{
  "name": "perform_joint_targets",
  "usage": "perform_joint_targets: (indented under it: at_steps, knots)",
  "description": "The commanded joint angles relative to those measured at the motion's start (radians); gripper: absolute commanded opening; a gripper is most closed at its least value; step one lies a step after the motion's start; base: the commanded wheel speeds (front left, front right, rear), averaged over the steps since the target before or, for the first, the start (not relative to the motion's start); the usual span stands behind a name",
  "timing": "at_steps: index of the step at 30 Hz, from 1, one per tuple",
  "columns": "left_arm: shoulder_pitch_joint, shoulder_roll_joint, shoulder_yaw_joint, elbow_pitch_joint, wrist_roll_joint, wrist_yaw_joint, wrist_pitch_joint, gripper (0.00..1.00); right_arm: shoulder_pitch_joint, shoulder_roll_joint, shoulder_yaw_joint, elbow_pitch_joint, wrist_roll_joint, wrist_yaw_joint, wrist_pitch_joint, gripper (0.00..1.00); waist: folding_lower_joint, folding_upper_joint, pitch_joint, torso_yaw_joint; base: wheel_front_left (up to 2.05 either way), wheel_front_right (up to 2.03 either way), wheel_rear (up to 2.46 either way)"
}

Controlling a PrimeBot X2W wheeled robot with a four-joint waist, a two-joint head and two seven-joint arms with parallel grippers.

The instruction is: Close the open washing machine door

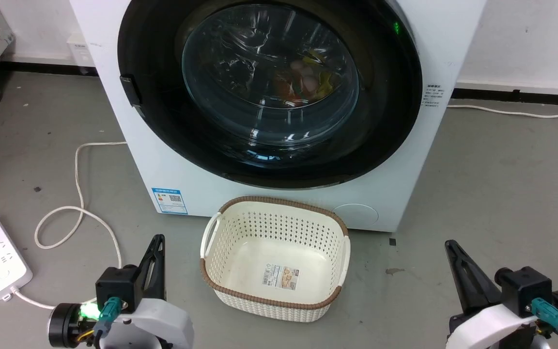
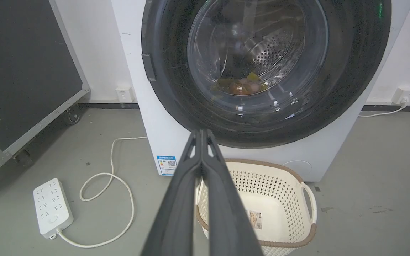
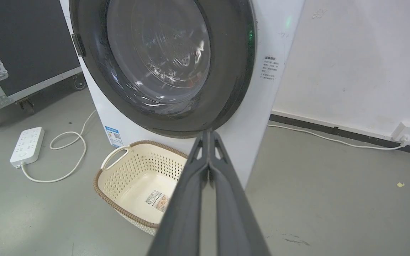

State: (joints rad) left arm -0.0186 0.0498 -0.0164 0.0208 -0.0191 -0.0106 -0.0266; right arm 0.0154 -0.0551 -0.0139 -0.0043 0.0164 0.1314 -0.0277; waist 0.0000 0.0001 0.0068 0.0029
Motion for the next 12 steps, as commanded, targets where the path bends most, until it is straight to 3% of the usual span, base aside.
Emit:
perform_joint_targets:
  at_steps: [1, 12]
  knots:
    - [0.014, 0.0, 0.006, -0.007, 0.011, 0.006, 0.007, 0.0, -0.012, 0.005, 0.004, 0.003, -0.007, -0.001, 0.008, 0.0, 0.0, -0.0001, -0.001, 0.0, 0.0, 0.0, 0.0]
    - [0.019, 0.0, 0.016, -0.021, 0.019, 0.011, 0.027, 0.0, -0.015, 0.005, 0.014, 0.004, -0.016, -0.001, 0.028, 0.0, 0.0, -0.0001, -0.007, -0.003, 0.0, 0.0, 0.0]
